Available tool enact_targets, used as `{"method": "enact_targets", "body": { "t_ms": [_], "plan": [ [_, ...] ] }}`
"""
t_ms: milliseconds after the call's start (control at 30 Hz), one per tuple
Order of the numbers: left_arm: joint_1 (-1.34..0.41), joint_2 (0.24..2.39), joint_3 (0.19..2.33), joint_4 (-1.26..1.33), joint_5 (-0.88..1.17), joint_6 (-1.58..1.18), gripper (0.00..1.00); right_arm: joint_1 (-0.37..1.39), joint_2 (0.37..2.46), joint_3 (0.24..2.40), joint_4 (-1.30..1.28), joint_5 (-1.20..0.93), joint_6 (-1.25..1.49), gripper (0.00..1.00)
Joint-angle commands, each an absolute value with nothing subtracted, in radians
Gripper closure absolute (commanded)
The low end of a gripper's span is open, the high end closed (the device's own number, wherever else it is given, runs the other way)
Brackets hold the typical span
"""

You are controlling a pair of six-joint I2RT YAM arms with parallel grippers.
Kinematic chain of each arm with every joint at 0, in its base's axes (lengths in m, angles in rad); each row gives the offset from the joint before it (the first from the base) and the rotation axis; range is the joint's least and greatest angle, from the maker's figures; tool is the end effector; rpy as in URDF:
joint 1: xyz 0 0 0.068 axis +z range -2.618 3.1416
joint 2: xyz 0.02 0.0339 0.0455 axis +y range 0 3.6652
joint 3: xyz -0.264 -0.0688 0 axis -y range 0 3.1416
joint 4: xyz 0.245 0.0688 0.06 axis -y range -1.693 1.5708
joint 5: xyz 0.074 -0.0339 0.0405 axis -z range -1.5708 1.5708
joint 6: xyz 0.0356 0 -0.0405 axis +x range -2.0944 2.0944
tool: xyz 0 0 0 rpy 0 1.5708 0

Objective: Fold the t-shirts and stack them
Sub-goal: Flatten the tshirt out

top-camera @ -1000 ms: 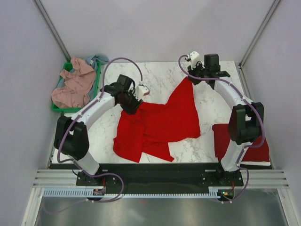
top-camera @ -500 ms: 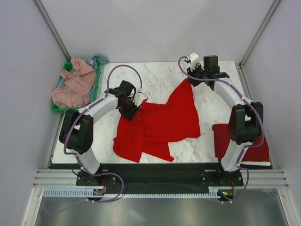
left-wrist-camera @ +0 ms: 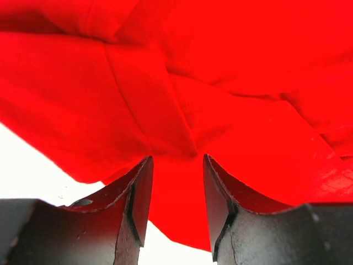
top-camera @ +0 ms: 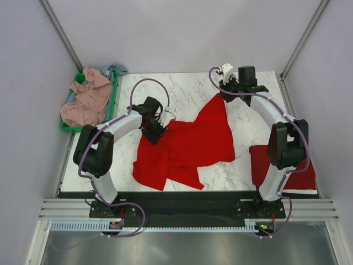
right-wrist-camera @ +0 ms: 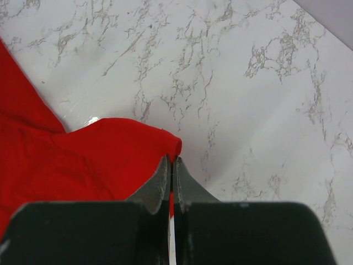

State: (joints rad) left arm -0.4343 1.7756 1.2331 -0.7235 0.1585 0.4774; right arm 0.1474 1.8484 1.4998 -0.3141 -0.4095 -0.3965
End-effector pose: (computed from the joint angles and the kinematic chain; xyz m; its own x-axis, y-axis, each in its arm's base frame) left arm 0.3126 -0.1512 0.1928 -0.5579 0.7589 -0.3357 0.8048 0.5935 0.0042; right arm 0.4205 0.0768 0.2745 -0.3894 -0.4160 -0.8218 -0.6457 0.7596 -0.0785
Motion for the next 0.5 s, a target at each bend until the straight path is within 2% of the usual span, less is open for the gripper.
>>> {"method": "enact_targets", "body": {
  "t_ms": [0, 467],
  "plan": [
    [-0.445, 1.790, 1.261, -0.700, 0.155, 0.454, 0.51, 0.146, 1.818, 1.509, -0.287, -0.428, -0.400, 1.00],
    [-0.459, 1.847, 1.313, -0.704, 0.140, 0.443, 0.51, 0.144, 1.815, 1.499, -0.288, -0.423, -0.400, 1.00]
  ]
}}
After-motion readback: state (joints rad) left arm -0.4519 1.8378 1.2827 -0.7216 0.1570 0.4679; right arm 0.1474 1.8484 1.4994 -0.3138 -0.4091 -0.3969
